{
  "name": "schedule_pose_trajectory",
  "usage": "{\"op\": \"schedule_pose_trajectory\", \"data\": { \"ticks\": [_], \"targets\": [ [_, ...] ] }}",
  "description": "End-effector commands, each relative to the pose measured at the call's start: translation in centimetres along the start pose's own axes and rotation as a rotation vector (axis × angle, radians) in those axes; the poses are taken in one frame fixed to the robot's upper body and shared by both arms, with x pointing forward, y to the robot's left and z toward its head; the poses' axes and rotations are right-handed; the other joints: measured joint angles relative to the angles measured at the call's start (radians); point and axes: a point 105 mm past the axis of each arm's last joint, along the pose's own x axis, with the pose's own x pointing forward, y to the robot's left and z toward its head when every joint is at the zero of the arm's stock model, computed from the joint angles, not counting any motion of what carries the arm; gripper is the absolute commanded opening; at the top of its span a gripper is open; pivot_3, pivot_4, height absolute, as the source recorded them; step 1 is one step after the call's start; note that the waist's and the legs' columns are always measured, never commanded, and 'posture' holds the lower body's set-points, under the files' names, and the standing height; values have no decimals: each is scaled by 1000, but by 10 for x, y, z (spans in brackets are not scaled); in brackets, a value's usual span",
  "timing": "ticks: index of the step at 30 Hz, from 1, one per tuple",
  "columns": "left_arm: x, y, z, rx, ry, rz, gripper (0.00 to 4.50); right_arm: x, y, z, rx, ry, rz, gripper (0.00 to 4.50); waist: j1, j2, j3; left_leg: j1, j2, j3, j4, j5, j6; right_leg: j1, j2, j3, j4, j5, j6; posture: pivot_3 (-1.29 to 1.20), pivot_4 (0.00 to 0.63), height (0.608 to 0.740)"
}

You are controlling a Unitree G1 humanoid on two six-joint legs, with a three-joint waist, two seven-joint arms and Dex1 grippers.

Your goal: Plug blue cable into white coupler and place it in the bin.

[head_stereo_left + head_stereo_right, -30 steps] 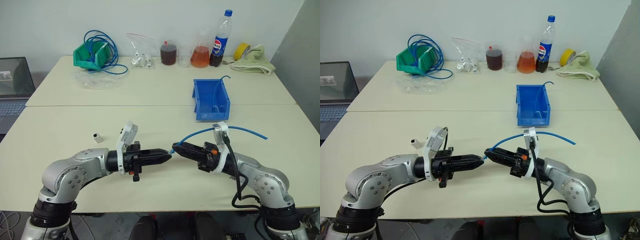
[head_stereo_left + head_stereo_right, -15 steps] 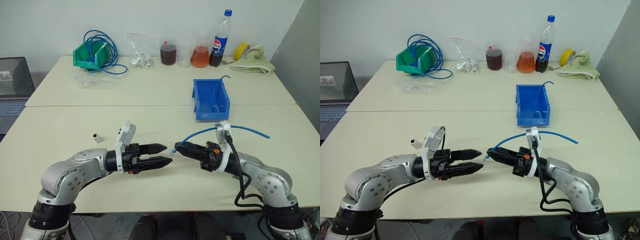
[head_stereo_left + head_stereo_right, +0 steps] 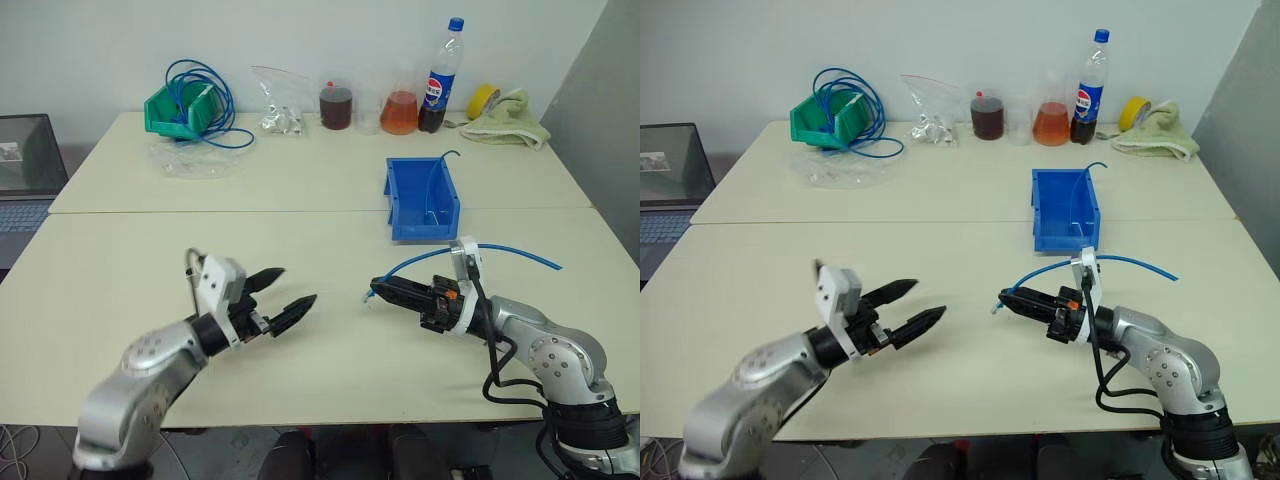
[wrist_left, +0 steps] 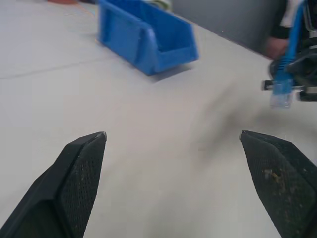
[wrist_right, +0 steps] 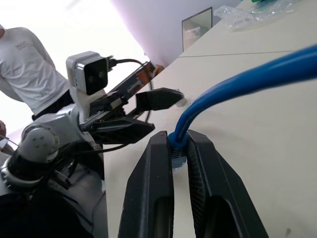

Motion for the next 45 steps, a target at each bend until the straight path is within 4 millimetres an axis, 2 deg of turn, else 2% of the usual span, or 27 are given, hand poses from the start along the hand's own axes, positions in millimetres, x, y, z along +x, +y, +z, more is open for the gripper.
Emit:
{"op": "schedule_pose_trajectory", "data": {
  "ticks": [1,5,7,9,12,18,29,35,39,44,45],
  "targets": [
    [-18,17,6,169,-88,275,4500,3,5,5,-67,-6,31,116,4,0,0,0,0,0,0,0,0,0,-1,-1,0,0,0,0,150,740],
    [-29,28,-8,237,-79,447,4500,6,6,3,-70,-5,45,115,10,-1,0,-1,-1,-1,1,0,0,1,-1,-2,0,0,0,0,150,740],
    [-39,40,-24,204,-33,569,4500,8,7,4,-74,-1,56,113,11,0,0,-1,-1,-1,1,0,0,1,-1,-3,-1,0,0,0,150,740],
    [-48,51,-31,184,-16,685,4500,9,8,5,-81,5,68,113,10,-1,0,0,-1,-1,1,0,0,2,-1,-3,-1,0,1,0,150,740],
    [-54,68,-36,190,0,839,4500,11,10,8,-103,14,84,113,10,-1,0,-1,-1,-1,1,0,0,1,0,-4,-1,0,1,0,150,740],
    [-49,92,-35,173,2,963,4500,15,15,11,-130,26,108,112,11,-1,0,-1,-1,-1,1,0,0,2,1,-4,0,0,1,0,150,740],
    [-44,105,-40,147,32,1062,4500,13,16,14,-135,26,107,110,7,-1,0,-1,-1,-2,1,0,0,1,1,-4,1,0,1,0,150,740],
    [-35,112,-37,128,22,1048,4500,14,16,15,-135,27,109,110,8,-1,0,-1,-1,-1,2,0,0,1,1,-4,1,0,1,0,150,740],
    [-36,126,-38,109,37,1049,4500,14,16,15,-135,30,110,110,7,-1,0,-1,-1,-2,2,0,0,1,1,-4,1,0,1,0,150,740],
    [-30,128,-43,112,71,988,4500,13,15,16,-137,29,105,110,5,-1,0,-1,-1,-2,2,0,0,1,1,-4,1,0,1,0,150,740],
    [-28,128,-43,103,72,983,4329,13,15,17,-136,29,104,110,6,-1,0,-1,-1,-2,2,0,0,1,1,-4,1,0,1,0,150,740]
  ]
}}
